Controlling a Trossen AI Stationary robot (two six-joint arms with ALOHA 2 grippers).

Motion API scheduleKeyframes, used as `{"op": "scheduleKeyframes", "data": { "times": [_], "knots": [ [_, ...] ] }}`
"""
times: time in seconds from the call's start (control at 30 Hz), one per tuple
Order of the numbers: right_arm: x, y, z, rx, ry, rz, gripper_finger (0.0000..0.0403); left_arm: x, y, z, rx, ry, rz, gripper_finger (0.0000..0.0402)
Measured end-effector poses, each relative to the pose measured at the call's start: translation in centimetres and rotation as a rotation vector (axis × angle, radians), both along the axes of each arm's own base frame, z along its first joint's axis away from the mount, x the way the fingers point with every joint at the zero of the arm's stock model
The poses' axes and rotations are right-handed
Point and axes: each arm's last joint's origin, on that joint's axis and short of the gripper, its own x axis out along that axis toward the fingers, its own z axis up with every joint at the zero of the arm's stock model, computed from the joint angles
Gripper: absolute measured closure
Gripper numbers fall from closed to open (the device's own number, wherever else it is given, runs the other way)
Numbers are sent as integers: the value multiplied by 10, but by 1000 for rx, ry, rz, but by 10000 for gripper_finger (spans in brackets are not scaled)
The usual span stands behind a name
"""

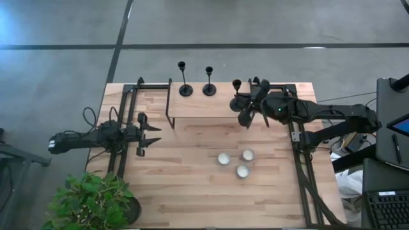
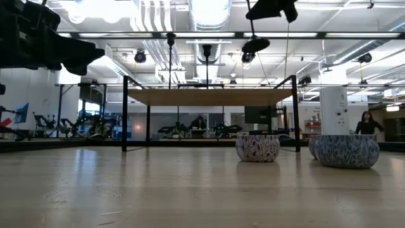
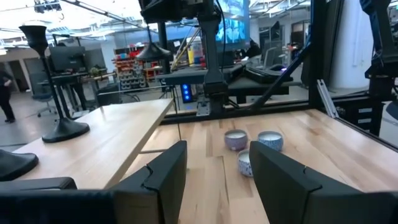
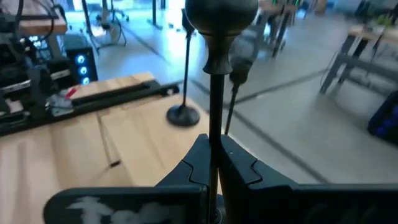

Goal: Pick & Place candle stick holders
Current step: Align the black candle holder with the other candle holder on the shelf

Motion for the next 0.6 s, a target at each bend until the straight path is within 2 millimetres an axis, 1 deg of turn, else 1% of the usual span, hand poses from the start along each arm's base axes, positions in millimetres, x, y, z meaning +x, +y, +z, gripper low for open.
{"op": "scheduleKeyframes", "data": {
  "times": [0.1,0.27,0.47,0.6],
  "knots": [
    [0,-12,-8,-39,-38,5,394,0,0,0,0,-1,0,220],
    [-4,-33,-33,-37,-87,4,394,0,0,1,0,-2,0,220],
    [-11,-52,-55,-86,-232,2,394,0,0,1,0,-3,0,220],
    [-15,-65,-65,-93,-220,-35,394,0,0,1,1,-3,0,220]
  ]
}}
